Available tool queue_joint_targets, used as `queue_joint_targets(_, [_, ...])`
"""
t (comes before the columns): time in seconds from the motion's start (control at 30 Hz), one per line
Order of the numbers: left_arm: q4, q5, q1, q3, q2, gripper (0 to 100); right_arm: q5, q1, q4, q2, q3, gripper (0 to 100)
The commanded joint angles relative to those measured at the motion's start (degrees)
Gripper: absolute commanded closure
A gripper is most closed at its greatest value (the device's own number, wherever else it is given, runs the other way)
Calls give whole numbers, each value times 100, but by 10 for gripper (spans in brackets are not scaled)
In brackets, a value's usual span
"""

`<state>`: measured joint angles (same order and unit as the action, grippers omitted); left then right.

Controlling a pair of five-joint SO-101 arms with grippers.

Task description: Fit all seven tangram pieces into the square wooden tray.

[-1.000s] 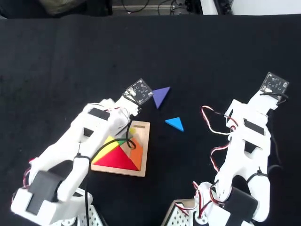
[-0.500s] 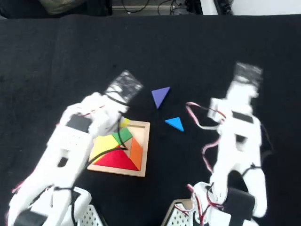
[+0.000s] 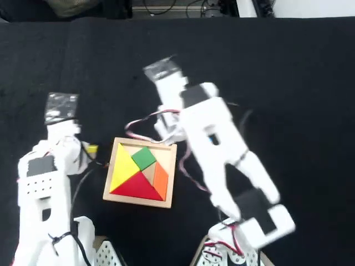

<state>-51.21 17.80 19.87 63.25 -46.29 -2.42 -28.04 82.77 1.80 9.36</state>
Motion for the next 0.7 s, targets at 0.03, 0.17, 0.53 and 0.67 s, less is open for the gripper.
queue_joint_targets(0.03, [879, -79, 409, 734, 114, 718, 308, -273, 132, 910, -497, 877])
queue_joint_targets(0.17, [1257, -97, 435, 1051, 176, 718, 360, -202, 185, 1525, -752, 946])
queue_joint_targets(0.53, [1257, -343, 435, 1024, 167, 718, 369, -62, 141, 1692, -769, 821])
queue_joint_targets(0.67, [1257, -343, 435, 1033, 167, 718, 378, -62, 88, 1727, -769, 821])
